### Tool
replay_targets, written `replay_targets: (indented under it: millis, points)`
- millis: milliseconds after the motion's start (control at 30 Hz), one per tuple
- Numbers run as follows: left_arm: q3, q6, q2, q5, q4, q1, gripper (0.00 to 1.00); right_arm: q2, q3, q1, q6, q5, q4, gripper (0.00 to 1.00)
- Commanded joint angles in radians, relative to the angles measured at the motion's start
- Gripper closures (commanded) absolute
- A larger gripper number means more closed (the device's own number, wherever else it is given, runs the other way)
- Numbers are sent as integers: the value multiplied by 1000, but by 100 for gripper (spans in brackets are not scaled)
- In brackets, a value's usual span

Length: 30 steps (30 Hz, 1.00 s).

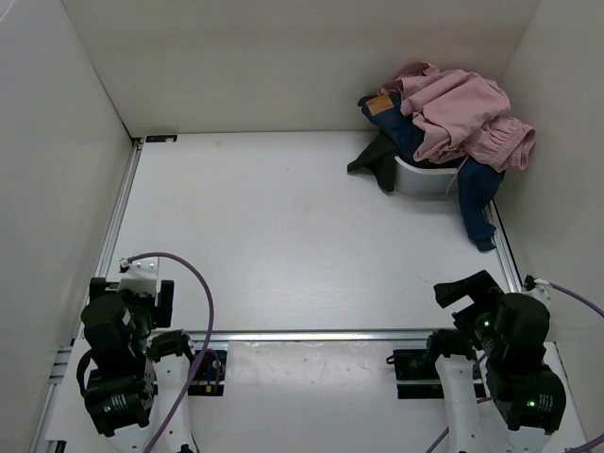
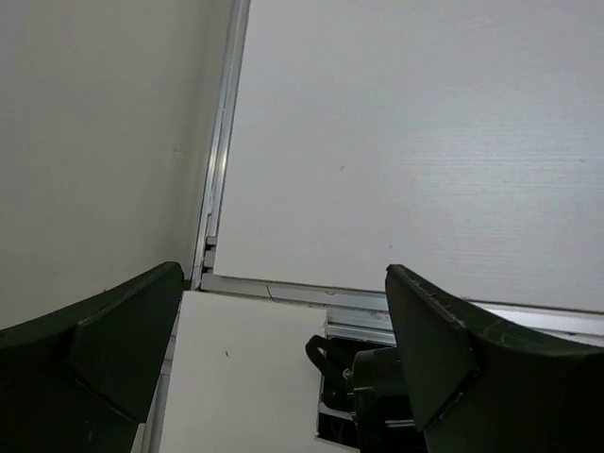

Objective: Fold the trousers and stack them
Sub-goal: Grab the trousers from the pile

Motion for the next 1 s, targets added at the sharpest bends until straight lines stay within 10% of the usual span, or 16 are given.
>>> replay_targets:
  millis: [0, 300, 500, 733, 867, 967]
  points:
    - [-21, 82, 49, 102, -3, 7, 0, 63, 67, 5, 62, 70, -111, 1]
    - [-98, 196, 186, 358, 154, 7, 0, 370, 216, 5, -224, 67, 263, 1]
    - [-92, 205, 425, 420, 289, 7, 0, 991, 700, 25, -310, 198, 222, 1]
    - [92, 141, 827, 521, 361, 7, 0, 1504, 937, -15, -373, 213, 570, 1]
    - [127, 79, 940, 512, 473, 7, 0, 1931, 1433, -33, -373, 149, 501, 1]
    - [147, 79, 1006, 471, 488, 7, 0, 1983, 1415, -34, -323, 181, 628, 1]
